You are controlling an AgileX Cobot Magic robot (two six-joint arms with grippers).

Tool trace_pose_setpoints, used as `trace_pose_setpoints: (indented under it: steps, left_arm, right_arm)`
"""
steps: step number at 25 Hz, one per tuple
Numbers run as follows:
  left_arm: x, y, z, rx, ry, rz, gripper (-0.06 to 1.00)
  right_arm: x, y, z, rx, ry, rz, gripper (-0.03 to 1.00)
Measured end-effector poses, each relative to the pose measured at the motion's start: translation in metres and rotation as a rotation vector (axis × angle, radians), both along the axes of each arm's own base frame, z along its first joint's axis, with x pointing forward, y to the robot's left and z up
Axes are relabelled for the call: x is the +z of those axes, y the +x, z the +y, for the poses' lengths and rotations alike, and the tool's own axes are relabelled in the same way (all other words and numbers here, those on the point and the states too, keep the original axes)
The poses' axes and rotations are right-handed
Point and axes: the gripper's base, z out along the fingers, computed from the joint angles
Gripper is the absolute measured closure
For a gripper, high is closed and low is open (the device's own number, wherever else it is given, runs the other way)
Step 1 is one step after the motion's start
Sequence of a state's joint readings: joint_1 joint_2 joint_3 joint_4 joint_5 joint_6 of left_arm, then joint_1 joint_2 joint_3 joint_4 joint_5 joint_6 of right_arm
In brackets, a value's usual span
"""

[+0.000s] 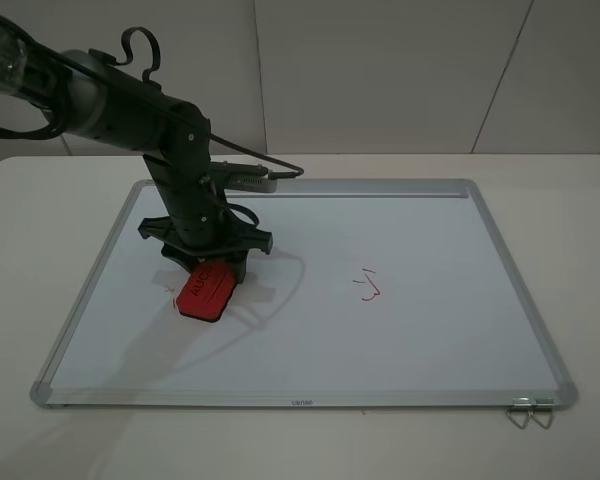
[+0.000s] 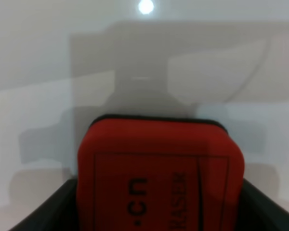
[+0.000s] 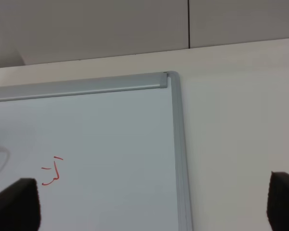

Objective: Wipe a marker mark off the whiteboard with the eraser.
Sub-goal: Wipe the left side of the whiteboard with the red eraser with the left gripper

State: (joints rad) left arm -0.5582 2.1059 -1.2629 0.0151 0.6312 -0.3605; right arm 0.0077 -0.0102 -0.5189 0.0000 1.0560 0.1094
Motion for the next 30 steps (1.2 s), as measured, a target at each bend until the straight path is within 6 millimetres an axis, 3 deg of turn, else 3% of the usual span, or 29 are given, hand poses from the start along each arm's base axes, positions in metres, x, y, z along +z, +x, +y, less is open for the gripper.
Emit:
trace_pose_setpoints:
  steps: [7,22,30]
  left_arm:
    - [-0.001,0.006,0.019,0.046,0.031,0.044,0.35]
    - [-0.001,0.028,0.088,0.141,0.124,0.094,0.35]
    - [-0.001,0.031,0.095,0.142,0.129,0.088,0.35]
  right_arm:
    - [0.000,0.000,0.000,0.000,0.000,0.000,0.14]
    - [0.000,0.000,0.000,0.000,0.000,0.000,0.14]
    - [0.000,0.000,0.000,0.000,0.000,0.000,0.14]
